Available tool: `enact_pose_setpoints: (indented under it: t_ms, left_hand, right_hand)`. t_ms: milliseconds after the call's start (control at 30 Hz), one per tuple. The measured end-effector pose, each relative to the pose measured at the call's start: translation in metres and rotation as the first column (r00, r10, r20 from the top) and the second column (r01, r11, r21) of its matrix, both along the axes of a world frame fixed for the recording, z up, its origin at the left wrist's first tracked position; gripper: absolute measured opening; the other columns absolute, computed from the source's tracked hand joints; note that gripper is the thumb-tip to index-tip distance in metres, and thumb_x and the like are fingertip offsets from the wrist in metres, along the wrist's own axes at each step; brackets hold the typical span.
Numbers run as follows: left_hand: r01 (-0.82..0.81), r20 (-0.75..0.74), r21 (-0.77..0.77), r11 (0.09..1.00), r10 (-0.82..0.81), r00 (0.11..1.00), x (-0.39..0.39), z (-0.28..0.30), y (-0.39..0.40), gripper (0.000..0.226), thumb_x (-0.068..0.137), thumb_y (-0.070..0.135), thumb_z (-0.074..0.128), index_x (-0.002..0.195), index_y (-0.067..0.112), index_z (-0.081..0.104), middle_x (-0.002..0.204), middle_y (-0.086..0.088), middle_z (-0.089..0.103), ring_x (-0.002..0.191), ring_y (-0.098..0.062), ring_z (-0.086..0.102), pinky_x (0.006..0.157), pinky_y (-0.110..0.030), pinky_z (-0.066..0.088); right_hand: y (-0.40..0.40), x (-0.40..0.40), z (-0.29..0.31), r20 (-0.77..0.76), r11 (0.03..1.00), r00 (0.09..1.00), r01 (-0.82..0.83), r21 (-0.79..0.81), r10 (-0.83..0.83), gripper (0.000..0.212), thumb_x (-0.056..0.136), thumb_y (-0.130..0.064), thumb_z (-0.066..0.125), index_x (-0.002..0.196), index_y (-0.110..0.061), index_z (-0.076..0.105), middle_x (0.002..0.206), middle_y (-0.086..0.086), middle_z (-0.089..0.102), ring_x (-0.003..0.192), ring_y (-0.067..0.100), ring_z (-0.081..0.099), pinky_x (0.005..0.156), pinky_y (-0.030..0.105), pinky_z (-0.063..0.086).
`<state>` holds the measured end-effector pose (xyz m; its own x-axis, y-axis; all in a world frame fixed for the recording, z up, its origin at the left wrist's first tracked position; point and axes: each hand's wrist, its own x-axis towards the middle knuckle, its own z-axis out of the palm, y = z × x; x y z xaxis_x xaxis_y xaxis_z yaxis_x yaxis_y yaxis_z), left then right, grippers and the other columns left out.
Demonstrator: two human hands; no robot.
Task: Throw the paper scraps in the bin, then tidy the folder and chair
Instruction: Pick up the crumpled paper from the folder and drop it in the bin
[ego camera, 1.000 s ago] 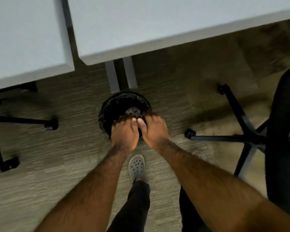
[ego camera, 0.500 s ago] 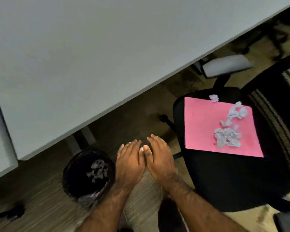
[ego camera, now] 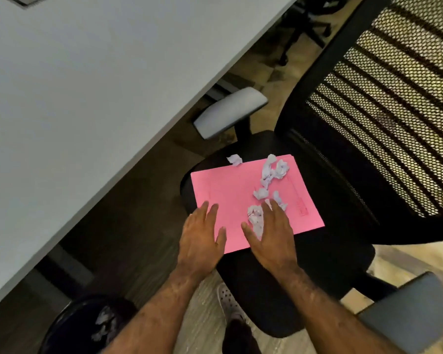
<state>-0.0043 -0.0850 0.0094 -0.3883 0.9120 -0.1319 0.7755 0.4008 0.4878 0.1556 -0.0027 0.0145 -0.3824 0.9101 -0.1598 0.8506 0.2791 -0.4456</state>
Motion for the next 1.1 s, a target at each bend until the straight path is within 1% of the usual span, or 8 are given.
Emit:
enact_pose_setpoints:
  t_ms: [233, 433, 567, 700, 800, 900, 1000, 1100]
  left_hand:
    - [0.047, -0.050, -0.048, 0.998, -0.050, 0.998, -0.015, -0.034, 0.093, 0.066, 0.092, 0.044, 0.048, 0.149, 0.024, 0.023, 0.159, -0.011, 0.018, 0.144, -0.031, 0.023, 0.116, -0.043, 0.019]
    - [0.053, -0.100, -0.024, 0.998, -0.055, 0.993, -0.023, -0.057, 0.163, 0.065, 0.090, 0.048, 0.051, 0.147, 0.031, 0.026, 0.160, -0.012, 0.014, 0.145, -0.036, 0.016, 0.115, -0.048, 0.019]
    - [0.120, -0.159, -0.052, 0.991, -0.127, 0.979, -0.024, -0.068, 0.206, 0.054, 0.095, 0.045, 0.044, 0.145, 0.032, 0.033, 0.156, -0.016, 0.023, 0.140, -0.037, 0.026, 0.114, -0.050, 0.026]
    - [0.132, -0.216, -0.021, 0.991, -0.134, 0.967, -0.017, -0.079, 0.229, 0.034, 0.095, 0.022, 0.048, 0.128, 0.017, 0.056, 0.137, -0.019, 0.046, 0.121, -0.037, 0.043, 0.100, -0.047, 0.038]
    - [0.137, -0.214, 0.034, 0.990, -0.127, 0.968, -0.014, -0.085, 0.227, 0.030, 0.090, 0.006, 0.049, 0.118, 0.006, 0.060, 0.124, -0.021, 0.053, 0.108, -0.037, 0.047, 0.089, -0.044, 0.042]
    - [0.128, -0.188, 0.112, 0.985, -0.106, 0.977, -0.010, -0.089, 0.212, 0.027, 0.091, 0.004, 0.050, 0.115, 0.001, 0.061, 0.119, -0.020, 0.055, 0.105, -0.033, 0.048, 0.085, -0.040, 0.044]
    - [0.065, -0.081, 0.148, 0.987, -0.053, 0.995, 0.004, -0.090, 0.190, 0.028, 0.093, 0.011, 0.050, 0.119, 0.003, 0.060, 0.117, -0.013, 0.057, 0.103, -0.018, 0.046, 0.083, -0.028, 0.046]
    - [0.148, -0.051, 0.218, 0.965, -0.141, 0.989, 0.030, -0.087, 0.168, 0.034, 0.093, 0.020, 0.043, 0.118, 0.004, 0.059, 0.104, -0.015, 0.061, 0.090, -0.025, 0.055, 0.065, -0.032, 0.051]
  right_hand:
    - [0.047, 0.016, -0.031, 0.163, 1.000, 0.987, -0.007, 0.003, 0.007, 0.101, 0.071, -0.082, 0.044, 0.150, -0.025, 0.017, 0.159, 0.012, 0.019, 0.144, 0.035, 0.020, 0.109, 0.057, 0.031]
    - [0.060, 0.012, -0.059, 0.205, 0.997, 0.976, -0.074, 0.021, 0.068, 0.106, 0.064, -0.083, 0.048, 0.148, -0.024, 0.023, 0.155, 0.015, 0.027, 0.138, 0.037, 0.031, 0.100, 0.054, 0.040]
    - [0.071, 0.011, -0.073, 0.247, 0.984, 0.964, -0.134, 0.118, 0.102, 0.076, 0.080, -0.067, 0.047, 0.140, -0.022, 0.041, 0.147, 0.016, 0.041, 0.130, 0.035, 0.042, 0.092, 0.049, 0.043]
    - [0.083, 0.021, -0.082, 0.269, 0.952, 0.946, -0.236, 0.195, 0.180, 0.046, 0.087, -0.049, 0.051, 0.122, -0.020, 0.057, 0.130, 0.013, 0.057, 0.112, 0.031, 0.054, 0.077, 0.044, 0.047]
    - [0.093, 0.033, -0.087, 0.246, 0.935, 0.948, -0.260, 0.242, 0.200, 0.032, 0.084, -0.040, 0.061, 0.104, -0.016, 0.064, 0.112, 0.011, 0.064, 0.091, 0.032, 0.060, 0.065, 0.043, 0.050]
    - [0.103, 0.042, -0.092, 0.198, 0.927, 0.956, -0.264, 0.267, 0.216, 0.027, 0.084, -0.036, 0.065, 0.096, -0.012, 0.066, 0.096, 0.010, 0.067, 0.078, 0.031, 0.060, 0.057, 0.039, 0.051]
    - [0.111, 0.046, -0.096, 0.213, 0.900, 0.944, -0.310, 0.305, 0.253, 0.029, 0.091, -0.035, 0.051, 0.093, -0.012, 0.067, 0.087, 0.009, 0.067, 0.073, 0.027, 0.060, 0.051, 0.033, 0.049]
    - [0.115, 0.046, -0.099, 0.206, 0.895, 0.944, -0.312, 0.320, 0.256, 0.031, 0.095, -0.034, 0.045, 0.088, -0.012, 0.067, 0.081, 0.007, 0.065, 0.070, 0.026, 0.059, 0.047, 0.031, 0.047]
